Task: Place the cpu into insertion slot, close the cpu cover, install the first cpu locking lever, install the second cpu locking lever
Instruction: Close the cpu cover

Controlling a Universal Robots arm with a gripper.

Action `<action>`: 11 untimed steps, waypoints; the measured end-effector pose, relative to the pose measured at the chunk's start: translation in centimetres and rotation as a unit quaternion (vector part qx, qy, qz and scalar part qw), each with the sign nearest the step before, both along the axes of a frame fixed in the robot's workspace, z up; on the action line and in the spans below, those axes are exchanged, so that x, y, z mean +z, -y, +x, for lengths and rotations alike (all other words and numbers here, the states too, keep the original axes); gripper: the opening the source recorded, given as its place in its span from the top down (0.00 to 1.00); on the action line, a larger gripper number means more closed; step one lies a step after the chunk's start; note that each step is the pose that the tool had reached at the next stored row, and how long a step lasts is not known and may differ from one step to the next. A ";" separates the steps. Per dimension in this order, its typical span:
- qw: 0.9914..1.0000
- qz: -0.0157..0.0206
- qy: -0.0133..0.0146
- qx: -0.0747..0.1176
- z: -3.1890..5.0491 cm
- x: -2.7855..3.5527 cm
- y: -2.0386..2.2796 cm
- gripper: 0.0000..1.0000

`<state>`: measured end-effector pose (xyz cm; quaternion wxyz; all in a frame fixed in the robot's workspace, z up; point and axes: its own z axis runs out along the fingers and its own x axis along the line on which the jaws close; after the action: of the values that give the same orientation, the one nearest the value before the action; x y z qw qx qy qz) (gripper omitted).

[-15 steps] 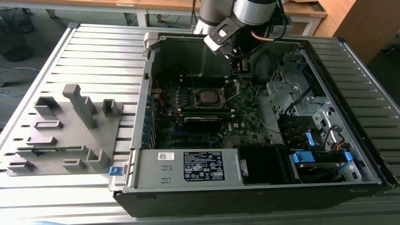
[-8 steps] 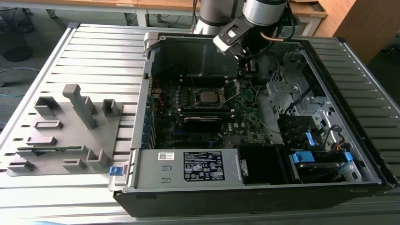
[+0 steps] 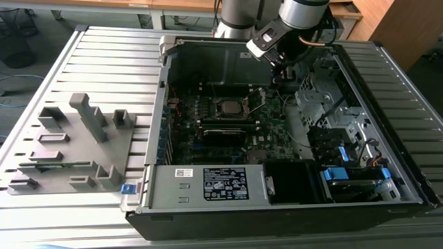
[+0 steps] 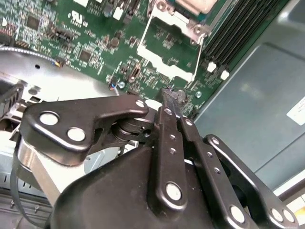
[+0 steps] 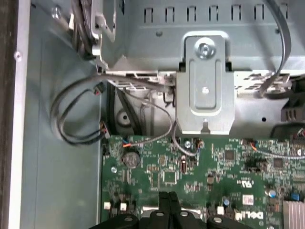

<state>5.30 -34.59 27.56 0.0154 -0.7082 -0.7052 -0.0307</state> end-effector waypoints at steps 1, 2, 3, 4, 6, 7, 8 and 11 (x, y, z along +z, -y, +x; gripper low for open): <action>1.000 0.000 0.000 0.000 0.04 0.00 0.00 0.89; 1.000 0.000 0.000 0.000 0.04 0.01 0.00 0.89; 1.000 0.000 0.000 0.000 0.04 0.01 0.00 0.89; 1.000 0.000 0.000 0.000 0.05 0.00 0.01 0.89; 1.000 0.000 0.000 0.000 0.07 0.00 0.00 0.89; 1.000 0.000 0.000 0.000 0.13 0.01 0.01 0.89; 1.000 0.000 0.000 0.000 0.20 0.00 0.01 0.89; 1.000 0.000 0.000 0.000 0.26 -0.08 0.01 0.89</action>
<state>5.56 -34.59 27.48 0.0153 -0.7083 -0.7051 -0.0305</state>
